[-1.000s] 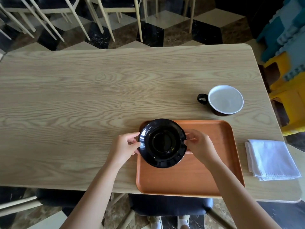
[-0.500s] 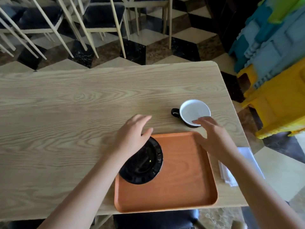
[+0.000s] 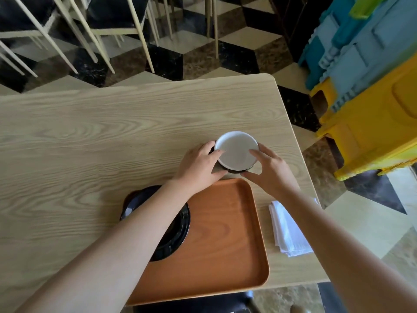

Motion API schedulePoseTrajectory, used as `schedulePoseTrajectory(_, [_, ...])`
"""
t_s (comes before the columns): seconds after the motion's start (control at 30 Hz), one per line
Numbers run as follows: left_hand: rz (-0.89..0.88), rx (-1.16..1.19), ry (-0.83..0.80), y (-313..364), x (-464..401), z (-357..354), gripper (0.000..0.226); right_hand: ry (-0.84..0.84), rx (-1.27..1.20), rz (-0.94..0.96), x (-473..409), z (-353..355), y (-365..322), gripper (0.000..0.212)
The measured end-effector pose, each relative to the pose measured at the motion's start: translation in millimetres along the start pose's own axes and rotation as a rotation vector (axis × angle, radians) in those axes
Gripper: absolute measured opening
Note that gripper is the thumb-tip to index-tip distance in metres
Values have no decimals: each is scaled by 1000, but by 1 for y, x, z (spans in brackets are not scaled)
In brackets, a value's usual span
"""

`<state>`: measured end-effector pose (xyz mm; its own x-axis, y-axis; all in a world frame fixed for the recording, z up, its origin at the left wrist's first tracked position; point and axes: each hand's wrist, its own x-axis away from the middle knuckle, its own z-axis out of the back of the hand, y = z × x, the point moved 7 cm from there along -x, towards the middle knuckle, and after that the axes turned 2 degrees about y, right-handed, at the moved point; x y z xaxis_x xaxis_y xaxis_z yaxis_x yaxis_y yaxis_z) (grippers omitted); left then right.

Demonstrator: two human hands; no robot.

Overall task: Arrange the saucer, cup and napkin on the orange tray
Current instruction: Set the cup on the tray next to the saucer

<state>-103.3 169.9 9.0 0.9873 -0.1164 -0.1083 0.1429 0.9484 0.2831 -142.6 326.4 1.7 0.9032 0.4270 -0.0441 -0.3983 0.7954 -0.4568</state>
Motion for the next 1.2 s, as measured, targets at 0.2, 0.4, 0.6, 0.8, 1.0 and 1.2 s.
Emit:
schedulePoseTrajectory(0.2, [41,147,92,-1,5,11,51,84,-71,68,2,9,-6,60])
schedulePoseTrajectory(0.4, [73,186,203,7,34,35,51,121,-164,129,21,27,-18,60])
schedulePoseTrajectory(0.6, [168,180,181,19,84,31,50,2,-224,131,54,19,-20,65])
schedulePoseTrajectory(0.8, [196,147,166,33,110,15,47,-64,-243,130,78,6,-18,64])
schedulePoseTrajectory(1.0, [222,122,148,37,112,7,47,-66,-196,149,80,5,-14,64])
schedulePoseTrajectory(1.2, [241,107,161,36,107,7,46,-44,-128,216,73,10,-19,64])
